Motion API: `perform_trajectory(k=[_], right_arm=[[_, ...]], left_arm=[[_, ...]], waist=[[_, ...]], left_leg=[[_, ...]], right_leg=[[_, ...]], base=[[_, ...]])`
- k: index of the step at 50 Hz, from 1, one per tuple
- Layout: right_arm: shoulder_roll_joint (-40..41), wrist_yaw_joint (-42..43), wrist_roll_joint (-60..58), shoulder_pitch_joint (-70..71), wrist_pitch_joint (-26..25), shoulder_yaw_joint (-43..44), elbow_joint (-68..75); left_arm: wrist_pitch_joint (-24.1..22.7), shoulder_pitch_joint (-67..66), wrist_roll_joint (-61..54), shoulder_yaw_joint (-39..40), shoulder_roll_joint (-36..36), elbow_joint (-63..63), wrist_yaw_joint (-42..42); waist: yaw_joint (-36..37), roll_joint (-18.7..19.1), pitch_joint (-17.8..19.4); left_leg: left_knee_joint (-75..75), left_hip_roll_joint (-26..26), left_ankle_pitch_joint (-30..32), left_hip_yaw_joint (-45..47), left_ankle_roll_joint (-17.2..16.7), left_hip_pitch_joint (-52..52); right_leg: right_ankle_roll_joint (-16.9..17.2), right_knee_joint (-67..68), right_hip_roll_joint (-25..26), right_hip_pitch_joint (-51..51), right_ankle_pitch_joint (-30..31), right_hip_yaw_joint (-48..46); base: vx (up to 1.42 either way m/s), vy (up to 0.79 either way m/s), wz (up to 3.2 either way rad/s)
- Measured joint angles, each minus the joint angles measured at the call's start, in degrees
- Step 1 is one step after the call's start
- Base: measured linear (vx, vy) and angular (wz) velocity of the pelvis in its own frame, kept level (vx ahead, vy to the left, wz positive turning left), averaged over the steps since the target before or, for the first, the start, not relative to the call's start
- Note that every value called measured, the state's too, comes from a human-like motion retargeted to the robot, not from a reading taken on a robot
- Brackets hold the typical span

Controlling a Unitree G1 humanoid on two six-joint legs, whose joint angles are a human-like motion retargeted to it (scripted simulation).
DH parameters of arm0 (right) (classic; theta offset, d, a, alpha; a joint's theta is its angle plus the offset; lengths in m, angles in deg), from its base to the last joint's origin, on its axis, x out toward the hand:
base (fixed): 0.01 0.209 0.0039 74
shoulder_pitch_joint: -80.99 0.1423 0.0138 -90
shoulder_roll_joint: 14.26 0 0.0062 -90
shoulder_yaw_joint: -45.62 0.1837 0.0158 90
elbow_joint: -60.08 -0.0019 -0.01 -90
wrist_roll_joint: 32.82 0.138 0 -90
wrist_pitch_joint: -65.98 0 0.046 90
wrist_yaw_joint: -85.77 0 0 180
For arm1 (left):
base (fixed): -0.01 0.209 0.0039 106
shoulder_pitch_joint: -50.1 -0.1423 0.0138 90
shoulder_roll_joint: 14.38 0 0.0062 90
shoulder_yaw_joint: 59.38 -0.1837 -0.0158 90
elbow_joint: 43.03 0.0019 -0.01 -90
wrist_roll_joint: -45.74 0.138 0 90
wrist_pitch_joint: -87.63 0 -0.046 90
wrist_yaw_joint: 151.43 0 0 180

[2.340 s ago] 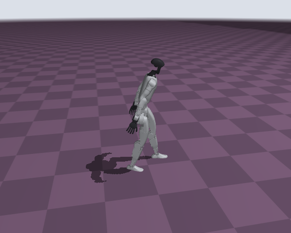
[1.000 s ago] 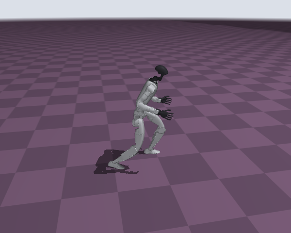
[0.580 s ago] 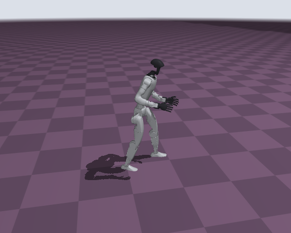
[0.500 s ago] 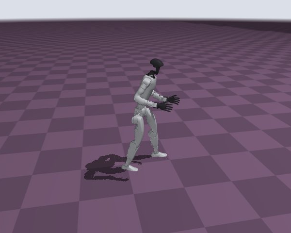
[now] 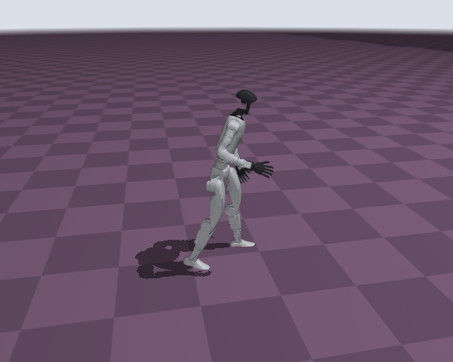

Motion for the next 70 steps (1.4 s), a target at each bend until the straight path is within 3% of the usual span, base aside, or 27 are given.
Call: perform_trajectory(k=[3,6,12,17,25,35,40,45,52,63,70], right_arm=[[0.77,-0.11,0.17,0.74,0.23,-0.57,-0.15],[1.65,-0.52,0.98,0.3,0.89,0.05,-0.51],[3.3,-1.47,3.83,-2.32,0.69,1.1,0.19],[2.09,-2.51,4.81,-2.31,0.82,-0.26,0.19],[-1.1,-3.14,4.44,0.51,1.29,-0.93,0.47],[2.42,-0.15,3.9,5.16,2.31,1.37,3.55],[2.32,0.76,3.77,6.28,2.18,0.81,3.34],[0.23,0.53,4.35,4.87,1.45,0.82,2.94],[-3.08,-0.69,6.56,-3.42,1.35,5.33,3.4],[-4.16,0.63,7.14,-2.01,0.87,5.47,3.12],[-1.27,2.37,6.42,1.16,0.62,6.5,4.16]], left_arm=[[0.49,-3.04,-2.06,1.74,-1.58,7.66,-0.05],[1.92,-5.39,3.24,0.2,-3.6,12.55,0.67],[4.72,-5.57,12.18,-3.9,-6.38,12.9,3.19],[4.98,-2.73,12.79,-4.16,-5.99,8.95,3.77],[3.49,0.88,11.54,-3.49,0.67,1.37,2.5],[1.64,3.15,19.46,-8.63,1.58,-5.98,4.14],[0.22,2.3,11.81,-6.3,2.42,-7.27,3.34],[-4.37,-3.01,1.21,-1.52,4.25,-21.25,-2.13],[-4.56,-7.12,5.75,-4.32,1.0,-39.28,1.55],[-4.43,-10.52,6.21,-9.06,2.54,-40.35,-2.33],[-4.02,-10.3,10.59,-12.16,0.77,-43.54,-0.37]], waist=[[-1.32,0.65,-0.25],[-3.23,1.06,-0.08],[-2.74,1.13,0.01],[-1.16,1.74,-0.53],[-4.23,6.31,-1.12],[-7.82,9.35,-1.58],[-9.17,10.12,-1.7],[-10.9,10.45,-1.76],[-8.2,11.06,-1.98],[-10.07,11.31,-0.36],[-8.39,11.13,1.31]], left_leg=[[-3.53,0.03,0.42,1.07,-0.47,2.81],[-3.63,-0.17,-0.09,0.65,-0.71,3.26],[-3.63,-1.25,0.13,0.48,-0.8,2.69],[-3.63,-1.32,0.76,1.39,-0.87,2.52],[-3.42,1.19,2.83,0.97,-1.43,4.74],[-2.42,5.96,4.44,0.97,-2.89,7.26],[-3.46,8.09,5.62,1.95,-3.72,8.8],[-2.3,9.31,6.01,1.34,-4.02,8.41],[-0.77,9.48,5.03,0.82,-3.82,7.47],[0.64,8.39,4.45,-0.61,-3.65,5.94],[4.09,6.84,2.78,-2.03,-2.52,3.04]], right_leg=[[0.68,2.83,0.68,-1.36,0.76,0.98],[1.7,3.63,1.56,-1.94,0.24,2.51],[1.09,0.98,0.57,-1.58,-2.63,-1.79],[-0.47,-1.38,0.24,-0.55,-5.34,-3.57],[-0.38,-2.12,2.73,2.06,-2.98,-3.6],[-1.0,-3.72,7.3,5.34,-2.46,-2.56],[-1.42,-3.13,9.43,5.45,-2.5,-1.66],[-1.7,-3.31,10.48,5.74,-2.58,-1.49],[-0.85,-4.74,10.56,6.29,-1.97,-1.76],[-1.03,-4.17,9.51,5.99,-2.01,-3.15],[-0.92,-3.5,7.64,4.99,-1.83,-3.94]], base=[[0.08,0.13,-0.32],[0.03,0.08,0.11],[-0.01,0.0,0.06],[-0.09,-0.08,-0.13],[-0.09,-0.13,-0.02],[-0.07,-0.18,-0.12],[-0.06,-0.16,-0.2],[-0.03,-0.12,-0.04],[-0.01,-0.04,0.02],[0.01,0.02,0.05],[0.03,0.1,0.13]])
